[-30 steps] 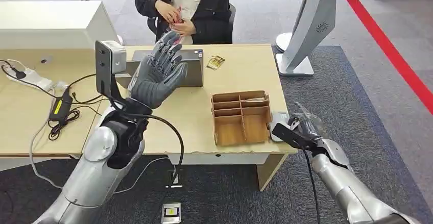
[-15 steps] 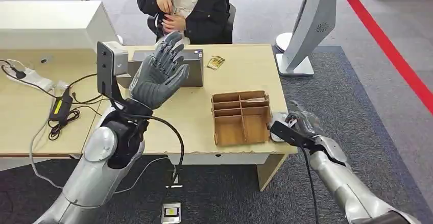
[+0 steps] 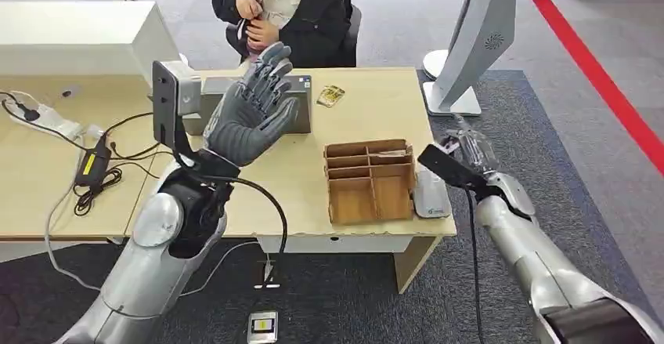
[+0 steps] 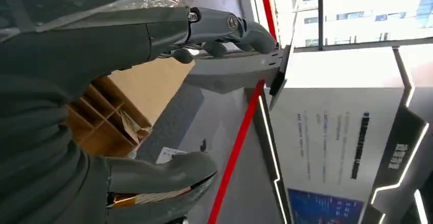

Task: Pass the card to the sensor for recognition and then transmit it.

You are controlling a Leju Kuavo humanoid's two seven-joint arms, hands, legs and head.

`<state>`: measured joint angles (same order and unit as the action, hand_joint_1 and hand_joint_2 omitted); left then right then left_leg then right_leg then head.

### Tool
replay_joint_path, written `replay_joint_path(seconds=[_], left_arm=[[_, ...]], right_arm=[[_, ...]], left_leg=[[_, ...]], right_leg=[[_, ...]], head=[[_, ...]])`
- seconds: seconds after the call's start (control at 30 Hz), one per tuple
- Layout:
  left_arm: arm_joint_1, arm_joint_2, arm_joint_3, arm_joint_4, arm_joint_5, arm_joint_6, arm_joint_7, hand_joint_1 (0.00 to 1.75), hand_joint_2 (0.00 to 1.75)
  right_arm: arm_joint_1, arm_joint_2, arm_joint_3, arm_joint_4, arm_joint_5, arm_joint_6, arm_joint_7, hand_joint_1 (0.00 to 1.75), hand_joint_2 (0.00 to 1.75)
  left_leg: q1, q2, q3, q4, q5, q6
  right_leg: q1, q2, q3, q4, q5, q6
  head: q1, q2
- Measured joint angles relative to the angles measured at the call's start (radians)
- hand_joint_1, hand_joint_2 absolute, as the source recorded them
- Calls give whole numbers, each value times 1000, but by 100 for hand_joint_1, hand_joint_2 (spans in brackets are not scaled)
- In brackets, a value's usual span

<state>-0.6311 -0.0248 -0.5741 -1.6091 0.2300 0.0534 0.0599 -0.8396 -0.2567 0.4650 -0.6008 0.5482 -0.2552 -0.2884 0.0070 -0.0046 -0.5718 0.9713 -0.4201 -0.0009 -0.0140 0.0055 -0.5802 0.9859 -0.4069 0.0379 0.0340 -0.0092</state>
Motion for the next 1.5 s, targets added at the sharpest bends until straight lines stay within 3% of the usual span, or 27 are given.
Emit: replay_joint_path(seconds=[0.43, 0.77, 1.07, 1.5], left_arm=[[1, -10, 6, 0, 2, -30, -13, 0, 175], [-14, -38, 7, 24, 23, -75, -46, 0, 175], [-40, -65, 5, 55, 45, -100, -51, 0, 175], [-103, -108, -3, 103, 93, -116, -51, 0, 175]], right_arm=[[-139, 10, 1, -73, 39, -3, -18, 175, 175], [-316, 55, 12, -20, 116, 66, -40, 175, 175], [-422, 114, 34, 96, 207, 140, 29, 175, 175], [-441, 156, 61, 190, 256, 207, 126, 175, 175]], left_leg=[[0, 0, 0, 0, 0, 0], [0, 0, -1, 0, 0, 0], [0, 0, -1, 0, 0, 0], [0, 0, -1, 0, 0, 0]], right_leg=[[0, 0, 0, 0, 0, 0], [0, 0, -1, 0, 0, 0], [0, 0, -1, 0, 0, 0], [0, 0, -1, 0, 0, 0]], head=[[0, 0], [0, 0], [0, 0], [0, 0]])
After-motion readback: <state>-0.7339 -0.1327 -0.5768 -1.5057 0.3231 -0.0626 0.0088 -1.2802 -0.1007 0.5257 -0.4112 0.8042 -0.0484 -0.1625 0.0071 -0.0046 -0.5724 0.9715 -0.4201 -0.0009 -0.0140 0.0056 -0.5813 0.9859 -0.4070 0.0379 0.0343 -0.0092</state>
